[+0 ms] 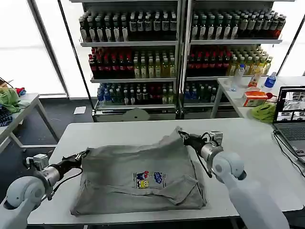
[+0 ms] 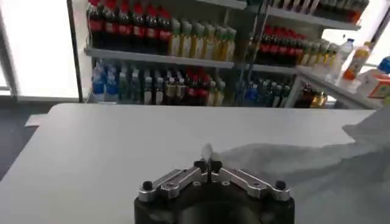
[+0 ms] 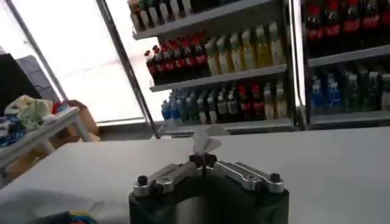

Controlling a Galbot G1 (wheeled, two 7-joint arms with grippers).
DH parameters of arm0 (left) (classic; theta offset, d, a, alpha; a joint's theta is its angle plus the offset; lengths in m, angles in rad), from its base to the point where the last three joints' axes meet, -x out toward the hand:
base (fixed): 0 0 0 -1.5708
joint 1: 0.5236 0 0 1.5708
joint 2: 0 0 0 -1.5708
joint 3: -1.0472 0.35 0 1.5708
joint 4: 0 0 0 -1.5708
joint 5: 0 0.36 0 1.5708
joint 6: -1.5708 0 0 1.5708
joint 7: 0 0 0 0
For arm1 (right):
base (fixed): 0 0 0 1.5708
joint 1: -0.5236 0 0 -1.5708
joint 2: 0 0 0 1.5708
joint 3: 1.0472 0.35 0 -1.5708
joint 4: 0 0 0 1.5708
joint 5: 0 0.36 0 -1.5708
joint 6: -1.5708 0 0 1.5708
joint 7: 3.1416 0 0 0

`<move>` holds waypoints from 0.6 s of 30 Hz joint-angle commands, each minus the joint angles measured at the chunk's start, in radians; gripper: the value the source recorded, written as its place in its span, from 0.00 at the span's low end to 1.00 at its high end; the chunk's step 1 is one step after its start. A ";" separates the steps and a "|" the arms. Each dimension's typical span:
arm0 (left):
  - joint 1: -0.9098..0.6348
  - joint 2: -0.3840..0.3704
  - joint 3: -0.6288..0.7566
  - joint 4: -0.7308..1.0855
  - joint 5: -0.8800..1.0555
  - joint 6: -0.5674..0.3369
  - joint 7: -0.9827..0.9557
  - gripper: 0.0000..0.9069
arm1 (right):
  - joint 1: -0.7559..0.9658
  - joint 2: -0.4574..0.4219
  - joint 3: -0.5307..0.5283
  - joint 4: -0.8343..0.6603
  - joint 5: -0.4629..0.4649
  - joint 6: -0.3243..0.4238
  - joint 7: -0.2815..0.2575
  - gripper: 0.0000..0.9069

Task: Fold and organize the clothes.

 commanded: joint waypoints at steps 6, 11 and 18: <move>0.341 -0.033 -0.253 -0.233 0.046 0.044 0.050 0.01 | -0.360 -0.132 0.167 0.314 0.072 0.001 0.036 0.00; 0.427 -0.063 -0.300 -0.266 0.073 0.040 0.068 0.01 | -0.453 -0.137 0.197 0.338 0.057 0.001 0.034 0.00; 0.579 -0.122 -0.243 -0.318 0.223 0.002 0.092 0.09 | -0.573 -0.144 0.216 0.337 -0.015 0.001 0.020 0.00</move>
